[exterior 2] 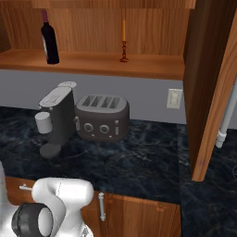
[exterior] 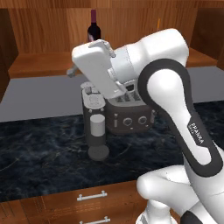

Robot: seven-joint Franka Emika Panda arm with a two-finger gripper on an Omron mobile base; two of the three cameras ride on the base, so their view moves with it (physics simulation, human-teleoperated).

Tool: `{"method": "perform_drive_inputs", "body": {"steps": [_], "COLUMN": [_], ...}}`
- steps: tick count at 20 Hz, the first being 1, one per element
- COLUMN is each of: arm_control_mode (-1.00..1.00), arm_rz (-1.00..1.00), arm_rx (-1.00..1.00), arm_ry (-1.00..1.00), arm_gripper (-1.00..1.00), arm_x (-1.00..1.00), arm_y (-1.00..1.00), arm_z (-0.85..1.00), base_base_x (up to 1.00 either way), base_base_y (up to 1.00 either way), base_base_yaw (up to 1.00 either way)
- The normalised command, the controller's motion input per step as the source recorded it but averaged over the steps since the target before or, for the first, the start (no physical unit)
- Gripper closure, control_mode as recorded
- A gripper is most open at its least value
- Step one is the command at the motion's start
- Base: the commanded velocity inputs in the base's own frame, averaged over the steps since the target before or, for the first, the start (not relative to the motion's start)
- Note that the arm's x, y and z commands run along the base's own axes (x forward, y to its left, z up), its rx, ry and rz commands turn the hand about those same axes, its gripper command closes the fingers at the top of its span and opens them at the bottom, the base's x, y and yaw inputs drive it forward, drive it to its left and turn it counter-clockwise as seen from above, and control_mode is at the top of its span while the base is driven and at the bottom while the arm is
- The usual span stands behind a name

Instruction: Get the candle and the wine from the cabinet and move them to the dining counter.

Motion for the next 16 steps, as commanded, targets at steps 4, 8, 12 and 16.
{"method": "perform_drive_inputs", "body": {"steps": [4, 8, 12, 16], "arm_control_mode": [-1.00, -1.00, -1.00, -1.00], "arm_rz": [0.00, 0.00, 0.00, 0.00], "arm_rx": [0.00, 0.00, -0.04, -0.17], "arm_ry": [0.00, 0.00, -0.05, -0.13], "arm_gripper": [-1.00, -1.00, -1.00, -1.00], "arm_x": [-0.01, -0.02, 0.00, -0.03], "arm_y": [-0.68, -0.61, -0.45, -0.30], "arm_z": [0.02, 0.04, 0.02, 0.00], "base_base_x": [0.00, 0.00, 0.00, 0.00], "base_base_y": [0.00, 0.00, 0.00, 0.00], "base_base_yaw": [0.00, 0.00, 0.00, 0.00]}}
